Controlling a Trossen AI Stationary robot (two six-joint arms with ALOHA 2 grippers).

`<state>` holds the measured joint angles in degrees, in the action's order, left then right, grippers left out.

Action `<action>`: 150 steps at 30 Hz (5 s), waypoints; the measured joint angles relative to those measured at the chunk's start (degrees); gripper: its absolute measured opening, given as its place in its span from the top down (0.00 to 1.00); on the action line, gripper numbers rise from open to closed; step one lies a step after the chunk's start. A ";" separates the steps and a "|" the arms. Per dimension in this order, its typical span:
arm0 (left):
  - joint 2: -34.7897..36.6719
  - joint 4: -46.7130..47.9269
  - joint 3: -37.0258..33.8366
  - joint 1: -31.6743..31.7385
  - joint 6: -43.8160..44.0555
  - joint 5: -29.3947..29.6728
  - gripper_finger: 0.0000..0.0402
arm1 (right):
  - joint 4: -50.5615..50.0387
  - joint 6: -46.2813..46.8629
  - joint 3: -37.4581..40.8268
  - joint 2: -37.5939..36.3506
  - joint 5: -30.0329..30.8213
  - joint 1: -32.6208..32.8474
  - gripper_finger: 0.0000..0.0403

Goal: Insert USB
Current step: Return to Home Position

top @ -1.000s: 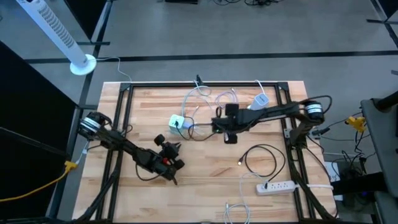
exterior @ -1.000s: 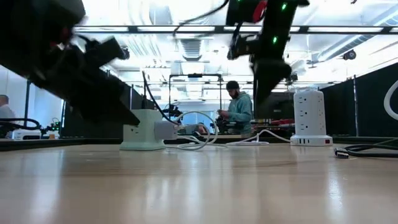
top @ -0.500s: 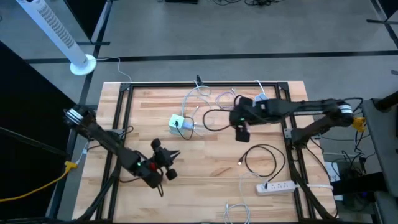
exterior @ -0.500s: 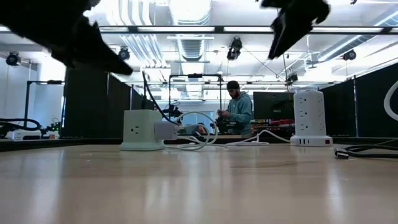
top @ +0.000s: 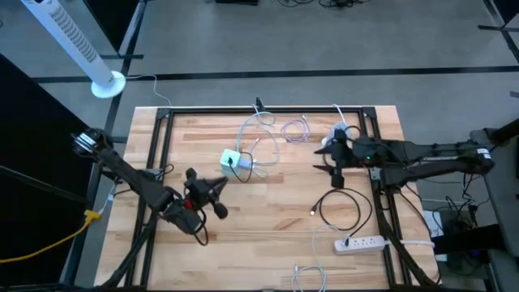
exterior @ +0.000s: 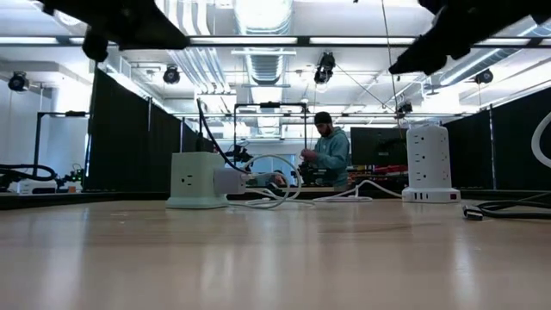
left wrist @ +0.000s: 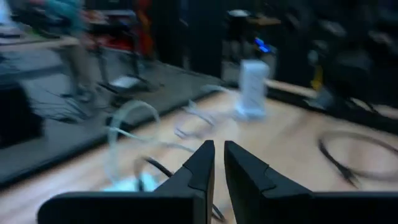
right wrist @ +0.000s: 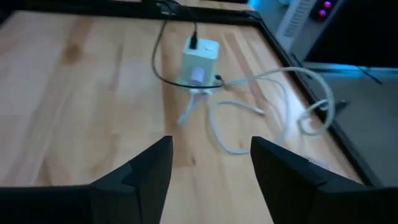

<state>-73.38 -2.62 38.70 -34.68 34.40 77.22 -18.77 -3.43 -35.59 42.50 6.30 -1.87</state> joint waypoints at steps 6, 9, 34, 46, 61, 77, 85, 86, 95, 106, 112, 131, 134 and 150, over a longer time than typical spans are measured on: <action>0.98 -2.04 0.00 7.87 -1.08 -7.13 0.94 | 21.10 1.85 11.85 -9.01 -3.27 0.41 0.53; -0.83 -7.13 0.02 13.07 -5.94 -15.89 0.94 | 28.66 -1.01 17.21 -12.67 -3.26 0.29 0.55; -6.57 -69.33 -22.18 37.48 -28.67 -65.89 0.94 | 12.96 9.72 23.88 -41.29 8.67 -0.55 0.82; 15.55 -66.69 -35.99 41.77 -30.39 -67.38 0.94 | 18.28 7.04 25.17 -41.28 1.16 -1.26 0.99; 44.16 -33.70 -38.25 40.59 -27.56 -64.94 0.94 | 32.39 9.82 35.01 -38.60 -7.71 -2.13 1.00; 59.12 -19.08 -38.25 39.09 -32.32 -61.71 0.94 | 31.15 9.87 35.01 -28.96 -11.68 -4.38 1.00; 73.37 -4.51 -38.21 39.07 -31.94 -59.61 0.94 | 31.47 9.16 35.01 -26.91 -11.64 -4.55 1.00; 73.35 -5.00 -38.12 39.05 -32.35 -59.63 0.94 | 31.60 8.26 35.01 -26.97 -11.22 -4.55 1.00; 73.02 -1.00 -38.23 36.80 -27.46 -60.09 0.94 | 31.24 3.88 35.01 -26.25 -8.62 -4.94 1.00; 73.37 -1.39 -38.23 30.37 -29.62 -53.76 0.94 | 34.20 6.46 35.00 -23.18 -8.63 -4.94 1.00; 72.93 -1.33 -38.23 29.73 -30.49 -53.71 0.94 | 33.85 5.99 35.01 -20.47 0.07 -4.94 1.00; 72.08 -1.30 -38.23 29.73 -33.93 -52.35 0.94 | 18.47 6.42 34.57 -41.20 -7.53 -4.94 1.00; 71.21 -1.25 -38.23 29.73 -33.56 -52.69 0.94 | 19.53 6.80 35.01 -41.18 -5.75 -4.94 1.00; 61.51 -1.28 -38.23 29.80 -33.22 -52.25 0.94 | 19.57 1.45 35.01 -36.93 -4.81 -4.94 1.00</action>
<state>-11.86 -3.90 0.47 -4.89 1.17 24.97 0.80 -1.98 -0.58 5.57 1.50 -6.81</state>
